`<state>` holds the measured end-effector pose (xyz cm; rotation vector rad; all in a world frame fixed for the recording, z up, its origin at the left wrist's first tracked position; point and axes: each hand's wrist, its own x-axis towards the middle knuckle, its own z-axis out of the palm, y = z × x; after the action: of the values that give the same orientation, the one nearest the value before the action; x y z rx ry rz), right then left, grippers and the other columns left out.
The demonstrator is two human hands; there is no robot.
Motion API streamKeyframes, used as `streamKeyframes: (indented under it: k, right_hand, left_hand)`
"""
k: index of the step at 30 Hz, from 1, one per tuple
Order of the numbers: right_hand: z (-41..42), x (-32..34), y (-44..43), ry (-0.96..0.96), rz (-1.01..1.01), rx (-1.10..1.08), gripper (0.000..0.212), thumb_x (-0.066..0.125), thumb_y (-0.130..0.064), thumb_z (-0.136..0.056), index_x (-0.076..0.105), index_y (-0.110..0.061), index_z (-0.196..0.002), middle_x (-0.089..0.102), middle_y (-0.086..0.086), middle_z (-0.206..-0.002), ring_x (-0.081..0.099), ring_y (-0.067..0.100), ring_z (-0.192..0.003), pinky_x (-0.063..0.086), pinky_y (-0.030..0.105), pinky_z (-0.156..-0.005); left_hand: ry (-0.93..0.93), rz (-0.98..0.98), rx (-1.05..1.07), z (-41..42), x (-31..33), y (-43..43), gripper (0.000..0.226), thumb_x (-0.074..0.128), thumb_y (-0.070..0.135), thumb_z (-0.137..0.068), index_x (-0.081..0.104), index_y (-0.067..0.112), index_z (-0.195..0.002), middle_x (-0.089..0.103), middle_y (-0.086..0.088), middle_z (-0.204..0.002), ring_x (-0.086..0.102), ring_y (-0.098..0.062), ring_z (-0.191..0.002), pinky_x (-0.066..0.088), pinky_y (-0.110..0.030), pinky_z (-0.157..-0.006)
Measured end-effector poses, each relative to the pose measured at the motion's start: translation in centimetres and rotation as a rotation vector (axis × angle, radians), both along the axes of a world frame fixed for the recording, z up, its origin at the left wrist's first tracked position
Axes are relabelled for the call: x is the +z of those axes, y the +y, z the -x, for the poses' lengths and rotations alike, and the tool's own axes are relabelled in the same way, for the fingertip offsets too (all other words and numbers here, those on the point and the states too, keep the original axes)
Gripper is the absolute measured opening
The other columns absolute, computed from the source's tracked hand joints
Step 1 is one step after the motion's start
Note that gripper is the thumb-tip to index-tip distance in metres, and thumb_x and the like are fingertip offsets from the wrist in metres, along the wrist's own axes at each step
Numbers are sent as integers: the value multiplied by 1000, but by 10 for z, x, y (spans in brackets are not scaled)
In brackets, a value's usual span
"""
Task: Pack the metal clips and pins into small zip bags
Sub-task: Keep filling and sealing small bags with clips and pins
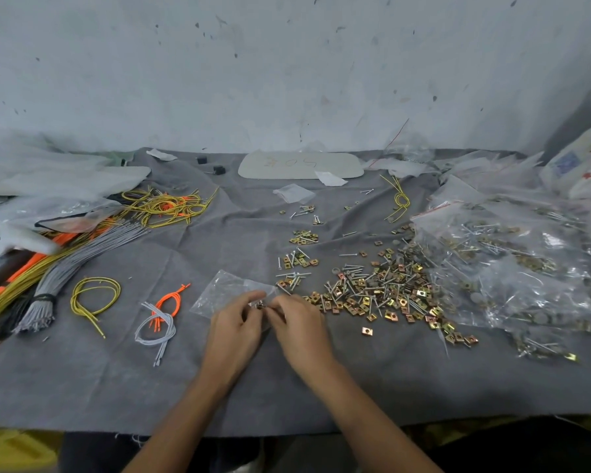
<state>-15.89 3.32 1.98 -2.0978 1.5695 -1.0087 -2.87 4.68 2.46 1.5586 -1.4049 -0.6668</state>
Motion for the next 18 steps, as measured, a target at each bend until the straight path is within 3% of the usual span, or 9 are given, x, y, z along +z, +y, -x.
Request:
streamKeyframes:
  k: [6, 10, 14, 18]
  right_hand:
    - [-2, 1, 2, -46, -8, 32, 16, 59, -26, -95, 64, -26, -110, 67, -3, -102, 61, 18, -97, 47, 34, -80]
    - [1, -1, 3, -76, -49, 29, 13, 61, -33, -94, 51, -28, -102, 69, -7, -98, 65, 15, -92, 53, 38, -75]
    - [2, -3, 3, 44, -10, 91, 19, 54, -28, -95, 61, -30, -113, 68, -1, -105, 61, 22, -99, 50, 37, -80]
    - [8, 4, -1, 33, 64, 78, 27, 54, -22, -96, 69, -28, -117, 65, -4, -113, 55, 21, -105, 47, 37, -89]
  left_hand:
    - [-33, 36, 4, -3, -6, -3, 34, 55, 5, -93, 72, 23, -116, 75, 9, -106, 68, -1, -96, 56, -36, -91]
    - [-51, 30, -14, -3, -3, -2, 37, 51, 22, -86, 73, 22, -116, 76, 8, -105, 69, -3, -96, 55, -34, -90]
    - [-31, 32, -7, 0, -1, -1, 45, 46, 28, -79, 73, 23, -114, 76, 9, -103, 67, 1, -95, 52, -26, -85]
    - [-6, 17, -3, -2, -5, -3, 33, 53, 18, -88, 73, 26, -113, 76, 14, -95, 67, 5, -86, 53, -21, -80]
